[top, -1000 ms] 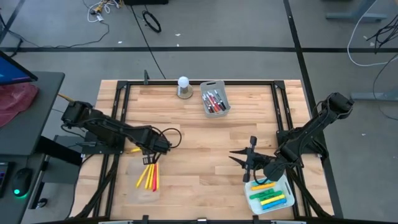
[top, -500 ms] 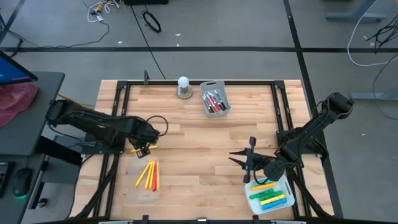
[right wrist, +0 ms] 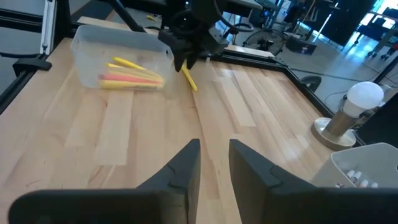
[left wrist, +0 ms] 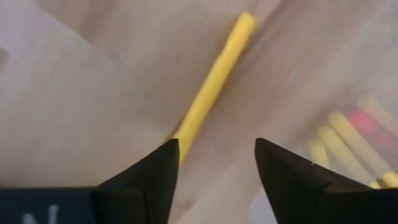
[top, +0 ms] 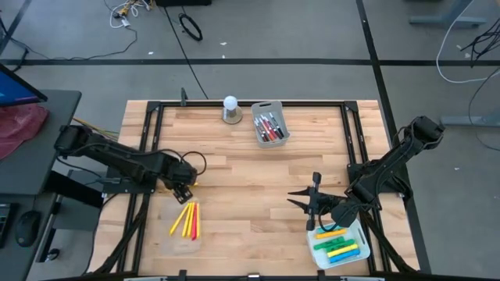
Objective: Pick & Place Markers
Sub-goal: Put the yellow pen into the transparent bin
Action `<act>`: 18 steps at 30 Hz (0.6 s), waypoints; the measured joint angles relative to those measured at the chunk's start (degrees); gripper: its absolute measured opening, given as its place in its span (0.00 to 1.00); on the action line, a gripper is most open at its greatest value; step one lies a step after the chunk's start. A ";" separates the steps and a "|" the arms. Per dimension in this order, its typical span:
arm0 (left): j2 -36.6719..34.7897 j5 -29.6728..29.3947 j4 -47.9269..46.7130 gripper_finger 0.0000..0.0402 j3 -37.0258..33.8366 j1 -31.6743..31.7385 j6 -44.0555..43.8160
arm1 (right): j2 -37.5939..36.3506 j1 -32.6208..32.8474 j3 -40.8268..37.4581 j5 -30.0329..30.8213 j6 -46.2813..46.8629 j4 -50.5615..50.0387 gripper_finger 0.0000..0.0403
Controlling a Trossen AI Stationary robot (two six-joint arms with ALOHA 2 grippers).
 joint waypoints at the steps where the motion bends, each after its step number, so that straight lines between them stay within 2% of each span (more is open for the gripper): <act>1: 0.00 -1.18 -0.03 0.56 -0.04 -0.20 0.03 | 0.00 0.00 0.00 0.00 -0.04 0.00 0.21; 6: 0.01 -9.26 -0.33 0.59 -0.06 -2.45 0.38 | 0.00 0.00 0.00 0.00 -0.09 0.00 0.21; 9: 0.88 -12.05 0.02 0.58 -0.06 -4.05 0.72 | 0.00 0.00 0.00 0.00 -0.09 0.00 0.21; 18: 3.41 -11.45 3.90 0.49 -2.09 -6.17 0.40 | 0.00 0.00 0.00 0.00 -0.11 0.37 0.21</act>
